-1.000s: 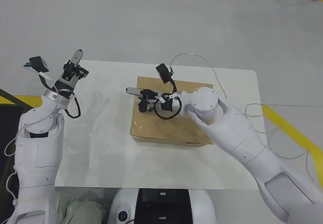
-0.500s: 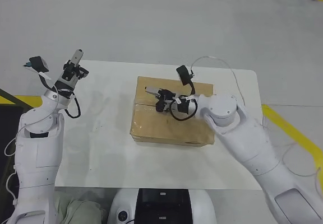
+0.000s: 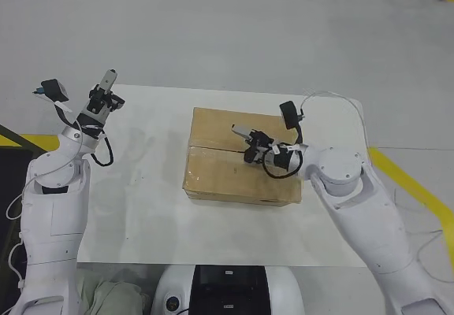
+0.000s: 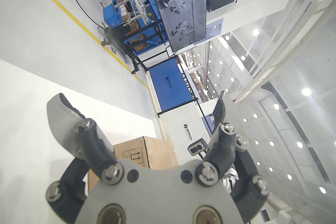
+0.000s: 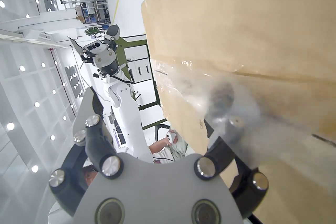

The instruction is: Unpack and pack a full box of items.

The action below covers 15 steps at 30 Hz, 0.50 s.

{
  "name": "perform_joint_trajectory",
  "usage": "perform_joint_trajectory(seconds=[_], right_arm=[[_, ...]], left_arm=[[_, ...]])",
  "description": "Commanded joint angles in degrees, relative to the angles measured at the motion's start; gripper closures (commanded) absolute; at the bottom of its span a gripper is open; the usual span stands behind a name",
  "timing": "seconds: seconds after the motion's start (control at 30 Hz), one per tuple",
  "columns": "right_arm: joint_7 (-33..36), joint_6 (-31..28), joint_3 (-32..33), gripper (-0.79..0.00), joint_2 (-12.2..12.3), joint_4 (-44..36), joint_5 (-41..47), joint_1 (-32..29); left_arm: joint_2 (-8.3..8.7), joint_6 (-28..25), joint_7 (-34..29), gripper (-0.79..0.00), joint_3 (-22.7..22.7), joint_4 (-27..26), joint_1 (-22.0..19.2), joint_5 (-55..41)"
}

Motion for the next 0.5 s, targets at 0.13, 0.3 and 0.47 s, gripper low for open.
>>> perform_joint_trajectory(seconds=[0.13,0.3,0.47], right_arm=[[-0.78,0.05,2.89,-0.785,0.61,-1.17,0.36,-2.73],[-1.72,-0.41,5.17,-0.785,1.03,-1.65,0.82,-4.82],[-2.67,-0.32,7.91,-0.785,1.56,-3.05,0.97,-7.36]], left_arm=[[0.0,0.0,0.0,-0.785,0.0,0.0,0.0,0.0],[0.0,0.0,0.0,-0.785,0.0,0.0,0.0,0.0],[0.0,0.0,0.0,-0.785,0.0,0.0,0.0,0.0]])
